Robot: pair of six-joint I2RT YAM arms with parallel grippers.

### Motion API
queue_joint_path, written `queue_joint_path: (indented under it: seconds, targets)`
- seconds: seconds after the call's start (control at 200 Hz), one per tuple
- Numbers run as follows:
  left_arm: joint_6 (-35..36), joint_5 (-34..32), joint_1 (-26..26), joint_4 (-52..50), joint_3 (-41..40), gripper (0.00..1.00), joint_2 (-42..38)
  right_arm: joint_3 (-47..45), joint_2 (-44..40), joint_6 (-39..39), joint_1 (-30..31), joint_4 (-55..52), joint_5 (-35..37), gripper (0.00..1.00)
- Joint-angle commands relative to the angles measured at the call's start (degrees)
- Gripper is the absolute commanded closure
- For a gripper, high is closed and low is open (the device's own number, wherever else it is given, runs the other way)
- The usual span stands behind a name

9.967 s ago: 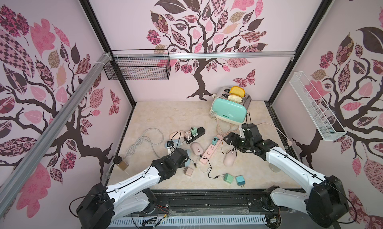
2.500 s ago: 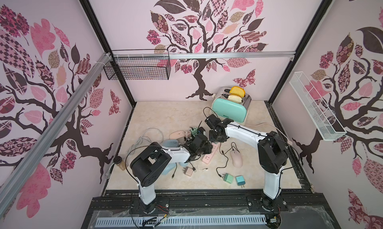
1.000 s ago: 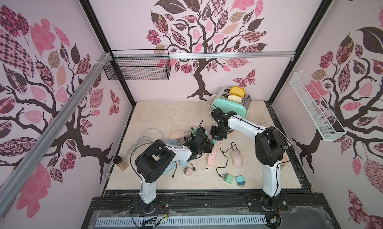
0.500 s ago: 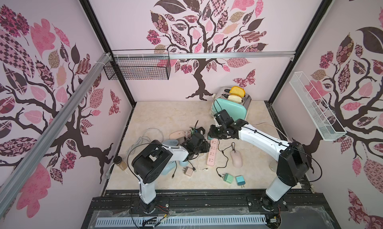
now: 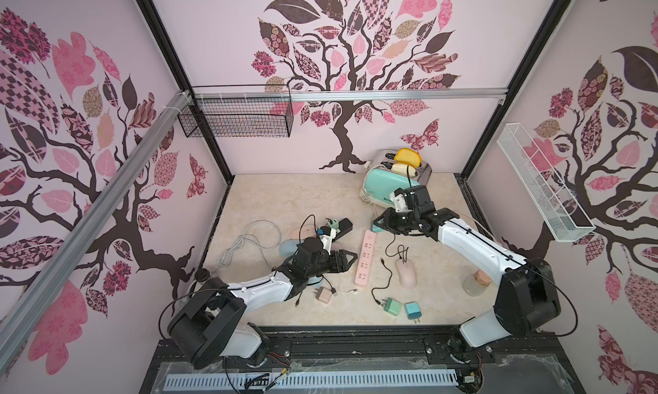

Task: Unplug the wireless mouse
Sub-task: Remove the plug from the socket.

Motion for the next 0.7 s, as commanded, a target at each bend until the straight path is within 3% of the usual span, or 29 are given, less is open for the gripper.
queue_joint_path:
  seconds: [0.0, 0.14, 0.21, 0.3, 0.695]
  targets:
    - [-6.35, 6.29, 1.62, 17.57, -1.54, 0.33, 4.63, -3.15, -2.79, 1.73, 0.11, 6.35, -9.58, 1.00]
    - [-24.18, 11.53, 4.54, 45.95, -3.14, 0.32, 17.75, -9.41, -5.36, 4.93, 0.22, 14.01, -11.84, 1.00]
    - [-24.34, 12.28, 3.46, 46.17, -1.76, 0.34, 19.50, -10.56, -5.32, 6.22, 0.17, 15.80, -12.52, 1.00]
    - [-21.95, 11.14, 1.06, 45.87, -1.81, 0.34, 15.63, -11.34, -4.94, 6.62, 0.13, 16.04, -12.18, 1.00]
    - [-26.64, 5.99, 2.04, 45.20, -2.46, 0.33, 12.94, -13.62, -7.90, 15.87, 0.17, 26.10, -15.93, 1.00]
